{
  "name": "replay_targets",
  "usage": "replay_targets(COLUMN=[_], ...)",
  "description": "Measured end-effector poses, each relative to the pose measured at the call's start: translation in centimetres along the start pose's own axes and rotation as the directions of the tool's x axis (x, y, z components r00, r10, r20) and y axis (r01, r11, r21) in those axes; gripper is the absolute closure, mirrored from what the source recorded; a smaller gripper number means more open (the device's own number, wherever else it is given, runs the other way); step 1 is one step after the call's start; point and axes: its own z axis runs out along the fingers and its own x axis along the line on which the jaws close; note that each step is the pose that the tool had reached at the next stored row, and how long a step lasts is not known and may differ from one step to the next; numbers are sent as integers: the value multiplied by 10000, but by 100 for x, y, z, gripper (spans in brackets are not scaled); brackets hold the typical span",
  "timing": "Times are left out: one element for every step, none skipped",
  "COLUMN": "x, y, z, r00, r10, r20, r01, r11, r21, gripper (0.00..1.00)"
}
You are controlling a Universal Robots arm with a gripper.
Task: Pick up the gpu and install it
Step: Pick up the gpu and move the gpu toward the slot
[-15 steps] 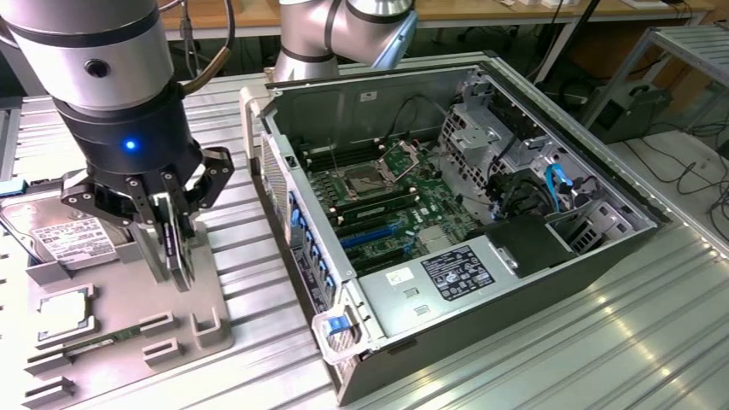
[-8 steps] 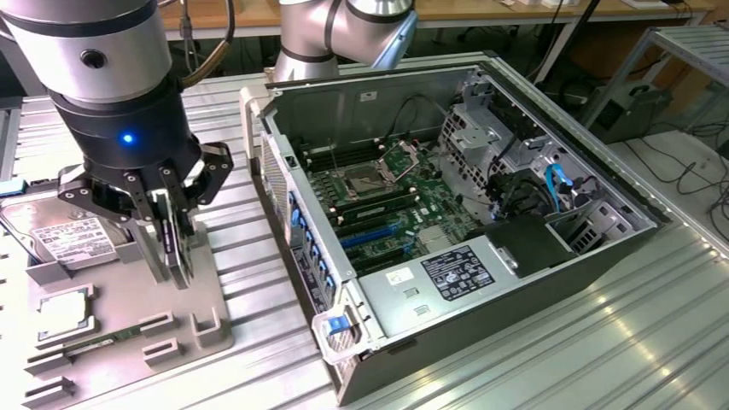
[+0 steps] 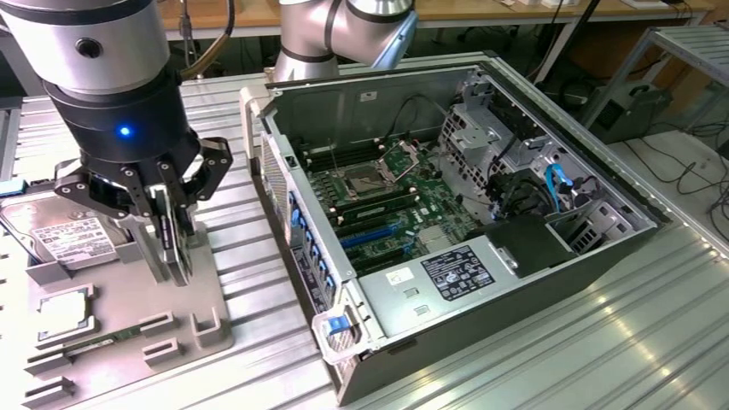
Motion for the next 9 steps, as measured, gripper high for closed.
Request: replay_targets(x=[0,-1,-1,-1,-1,-1,-1,-1,-1], y=[0,0,0,1,1,1,1,1,1], z=[-6,-18,-29,-38,-51,-61,-72,-82,-90], r00=[10000,10000,10000,10000,10000,10000,10000,10000,10000], r10=[0,0,0,0,0,0,0,0,0], r20=[1,0,-1,0,0,0,0,0,0], r01=[0,0,0,0,0,0,0,0,0], r11=[10000,10000,10000,10000,10000,10000,10000,10000,10000], r21=[-1,0,1,0,0,0,0,0,0], gripper=[72,72,72,72,72,72,72,72,72])
